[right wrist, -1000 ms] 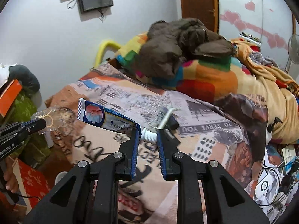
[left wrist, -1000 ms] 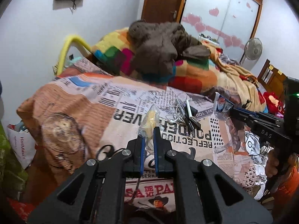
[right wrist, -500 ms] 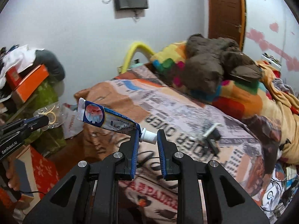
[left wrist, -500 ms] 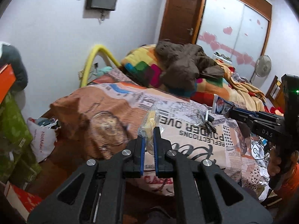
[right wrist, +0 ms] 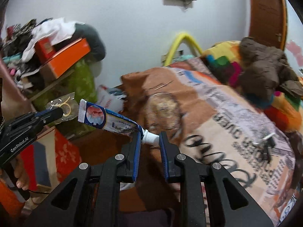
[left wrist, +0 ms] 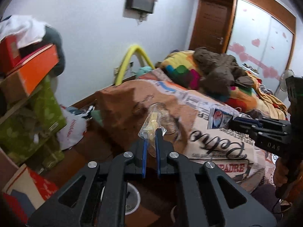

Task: Collect trash
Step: 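Carry the wrapper and toothpaste tube over the white bin, then open the right gripper to drop the toothpaste while the left drops the wrapper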

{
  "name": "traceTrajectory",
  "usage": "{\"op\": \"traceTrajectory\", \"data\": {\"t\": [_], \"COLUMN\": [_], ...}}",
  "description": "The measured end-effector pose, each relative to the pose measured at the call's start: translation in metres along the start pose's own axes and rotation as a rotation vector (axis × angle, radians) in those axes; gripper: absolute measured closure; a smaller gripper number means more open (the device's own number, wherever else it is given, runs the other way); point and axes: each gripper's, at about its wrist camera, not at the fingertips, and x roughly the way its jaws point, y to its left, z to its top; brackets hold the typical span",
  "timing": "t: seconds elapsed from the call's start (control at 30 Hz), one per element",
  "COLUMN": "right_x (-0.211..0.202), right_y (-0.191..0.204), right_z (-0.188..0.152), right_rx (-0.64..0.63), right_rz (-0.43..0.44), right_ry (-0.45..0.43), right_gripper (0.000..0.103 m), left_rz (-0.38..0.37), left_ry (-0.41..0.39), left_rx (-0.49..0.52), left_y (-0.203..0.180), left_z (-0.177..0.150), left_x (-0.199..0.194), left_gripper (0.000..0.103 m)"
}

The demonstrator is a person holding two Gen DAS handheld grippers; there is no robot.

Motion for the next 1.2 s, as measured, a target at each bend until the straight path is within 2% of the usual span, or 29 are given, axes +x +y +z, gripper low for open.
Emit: {"op": "traceTrajectory", "data": {"t": [0.33, 0.53, 0.63, 0.97, 1.2], "right_x": [0.054, 0.091, 0.110, 0.177, 0.217], "right_y": [0.062, 0.083, 0.094, 0.116, 0.123], "right_z": [-0.014, -0.030, -0.039, -0.063, -0.068], "right_rx": [-0.082, -0.106, -0.125, -0.148, -0.102], "right_rz": [0.088, 0.112, 0.113, 0.106, 0.125], "right_ry": [0.124, 0.225, 0.276, 0.430, 0.521], "right_gripper": [0.085, 0.085, 0.085, 0.085, 0.084], "left_rz": [0.065, 0.097, 0.118, 0.185, 0.170], "left_ry": [0.037, 0.106, 0.167, 0.292, 0.368], "left_rx": [-0.119, -0.209, -0.251, -0.332, -0.384], "left_y": [0.073, 0.109, 0.126, 0.161, 0.169], "left_z": [-0.046, -0.082, -0.103, -0.160, -0.192], "left_x": [-0.001, 0.016, 0.032, 0.064, 0.084], "left_gripper": [0.096, 0.096, 0.096, 0.096, 0.096]}}
